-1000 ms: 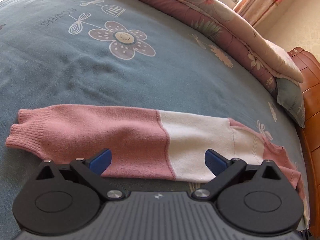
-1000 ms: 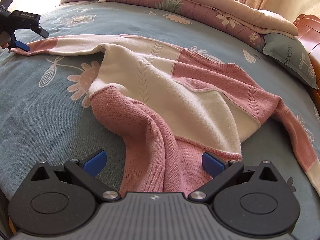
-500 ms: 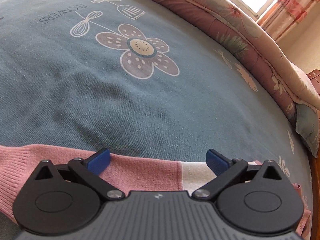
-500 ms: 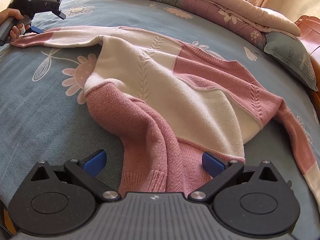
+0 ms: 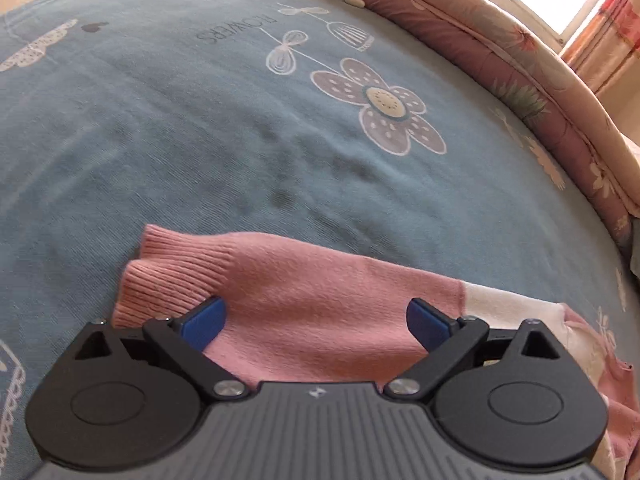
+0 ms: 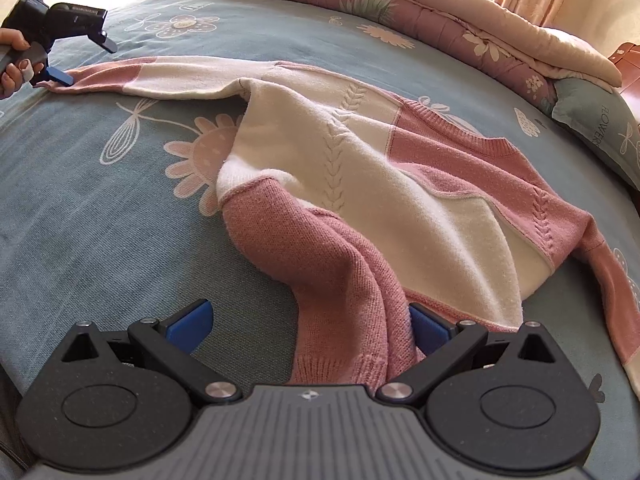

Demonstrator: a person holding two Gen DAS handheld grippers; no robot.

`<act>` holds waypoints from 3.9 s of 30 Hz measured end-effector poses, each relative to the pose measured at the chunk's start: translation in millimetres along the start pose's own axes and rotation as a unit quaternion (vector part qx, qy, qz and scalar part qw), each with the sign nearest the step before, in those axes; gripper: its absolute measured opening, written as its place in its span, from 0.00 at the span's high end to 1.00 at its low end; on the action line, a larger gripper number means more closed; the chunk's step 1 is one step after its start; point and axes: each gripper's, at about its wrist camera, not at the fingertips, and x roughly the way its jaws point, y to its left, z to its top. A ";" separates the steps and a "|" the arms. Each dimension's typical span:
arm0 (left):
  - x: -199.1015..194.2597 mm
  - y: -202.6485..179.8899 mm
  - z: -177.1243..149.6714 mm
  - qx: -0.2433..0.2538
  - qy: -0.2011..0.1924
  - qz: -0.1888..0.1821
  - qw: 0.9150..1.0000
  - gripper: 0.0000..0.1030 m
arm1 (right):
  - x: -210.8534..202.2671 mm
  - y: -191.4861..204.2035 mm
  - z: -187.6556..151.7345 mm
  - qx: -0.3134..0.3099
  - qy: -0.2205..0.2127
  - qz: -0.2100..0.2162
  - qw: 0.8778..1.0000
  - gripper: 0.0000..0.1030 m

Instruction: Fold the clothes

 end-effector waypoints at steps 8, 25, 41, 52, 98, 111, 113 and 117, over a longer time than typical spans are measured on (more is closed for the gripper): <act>-24.7 25.8 3.6 -0.073 -0.004 -0.146 0.987 0.05 | 3.2 -4.0 -0.6 0.015 0.009 -0.004 1.000 0.00; -17.2 -114.4 -47.6 0.153 -0.080 -0.079 0.982 0.05 | -2.2 2.9 0.6 0.010 0.001 0.005 1.000 0.00; -12.3 -128.1 -64.1 0.138 0.011 -0.170 0.976 0.03 | -5.8 -11.1 -7.7 0.036 -0.008 0.018 0.999 0.00; 17.1 -83.6 -37.2 0.051 0.015 -0.128 0.990 0.04 | -19.9 -23.0 -9.9 0.046 -0.024 0.010 0.999 0.00; -73.9 -262.8 -302.8 0.251 0.123 -0.297 0.913 0.01 | -26.4 -116.5 -161.8 0.208 -0.032 -0.025 0.977 0.00; -85.0 -236.1 -297.7 0.173 0.142 -0.333 0.916 0.01 | -27.7 -114.2 -164.9 0.203 -0.043 -0.026 0.978 0.00; -86.5 -226.5 -295.8 0.147 0.146 -0.348 0.914 0.01 | -27.7 -113.6 -165.5 0.203 -0.046 -0.028 0.978 0.00; -73.6 -208.7 -292.8 0.103 0.158 -0.338 0.922 0.01 | -27.7 -113.0 -166.0 0.203 -0.048 -0.029 0.978 0.00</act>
